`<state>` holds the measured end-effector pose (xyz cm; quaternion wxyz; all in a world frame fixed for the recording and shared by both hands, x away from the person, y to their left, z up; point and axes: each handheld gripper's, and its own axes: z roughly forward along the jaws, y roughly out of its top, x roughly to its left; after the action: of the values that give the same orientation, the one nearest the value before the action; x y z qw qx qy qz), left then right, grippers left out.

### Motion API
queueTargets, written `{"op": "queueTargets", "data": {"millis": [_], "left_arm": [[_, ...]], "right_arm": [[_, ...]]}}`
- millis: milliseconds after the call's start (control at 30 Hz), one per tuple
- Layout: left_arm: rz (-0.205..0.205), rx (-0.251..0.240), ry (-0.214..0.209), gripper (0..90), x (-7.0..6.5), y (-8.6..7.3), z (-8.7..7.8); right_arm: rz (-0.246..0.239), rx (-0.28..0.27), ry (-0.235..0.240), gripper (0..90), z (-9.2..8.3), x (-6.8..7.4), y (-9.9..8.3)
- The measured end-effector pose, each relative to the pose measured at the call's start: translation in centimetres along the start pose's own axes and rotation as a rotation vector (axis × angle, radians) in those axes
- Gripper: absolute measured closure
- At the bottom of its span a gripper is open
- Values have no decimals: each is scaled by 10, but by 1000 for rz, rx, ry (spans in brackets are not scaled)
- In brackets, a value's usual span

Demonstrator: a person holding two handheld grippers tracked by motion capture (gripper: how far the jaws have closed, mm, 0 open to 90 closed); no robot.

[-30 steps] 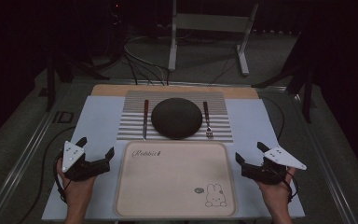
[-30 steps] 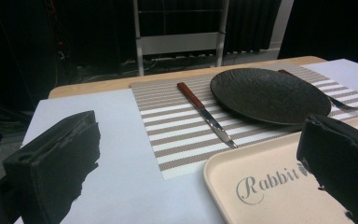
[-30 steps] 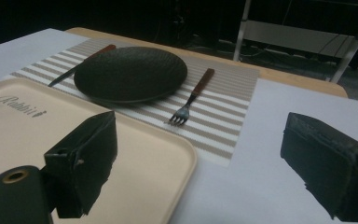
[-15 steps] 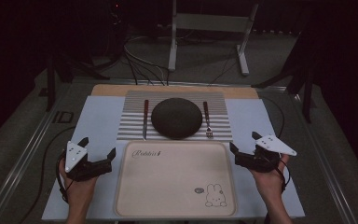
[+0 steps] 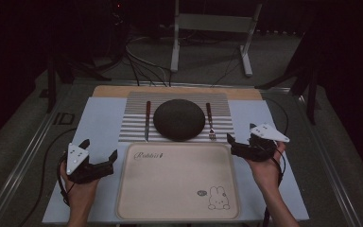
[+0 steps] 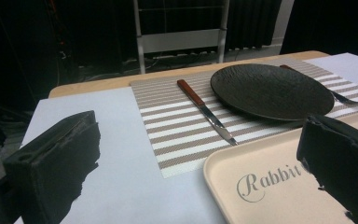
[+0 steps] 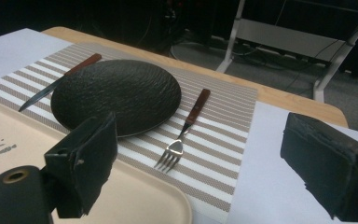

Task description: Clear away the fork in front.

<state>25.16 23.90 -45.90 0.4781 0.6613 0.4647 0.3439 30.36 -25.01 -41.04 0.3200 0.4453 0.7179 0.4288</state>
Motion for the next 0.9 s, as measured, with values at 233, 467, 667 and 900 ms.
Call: {"op": "queueTargets", "data": {"millis": [233,467,667,900], "left_arm": [[3,4,0,1,0,0,0],[5,6,2,1,0,0,1],[5,7,2,0,0,0,1],[11,8,5,0,0,-1,1]], "right_arm": [[-1,24,4,112,15,3,8],[0,40,17,112,30,6,18],[10,50,20,112,41,6,27],[24,78,18,112,54,1,33]]}}
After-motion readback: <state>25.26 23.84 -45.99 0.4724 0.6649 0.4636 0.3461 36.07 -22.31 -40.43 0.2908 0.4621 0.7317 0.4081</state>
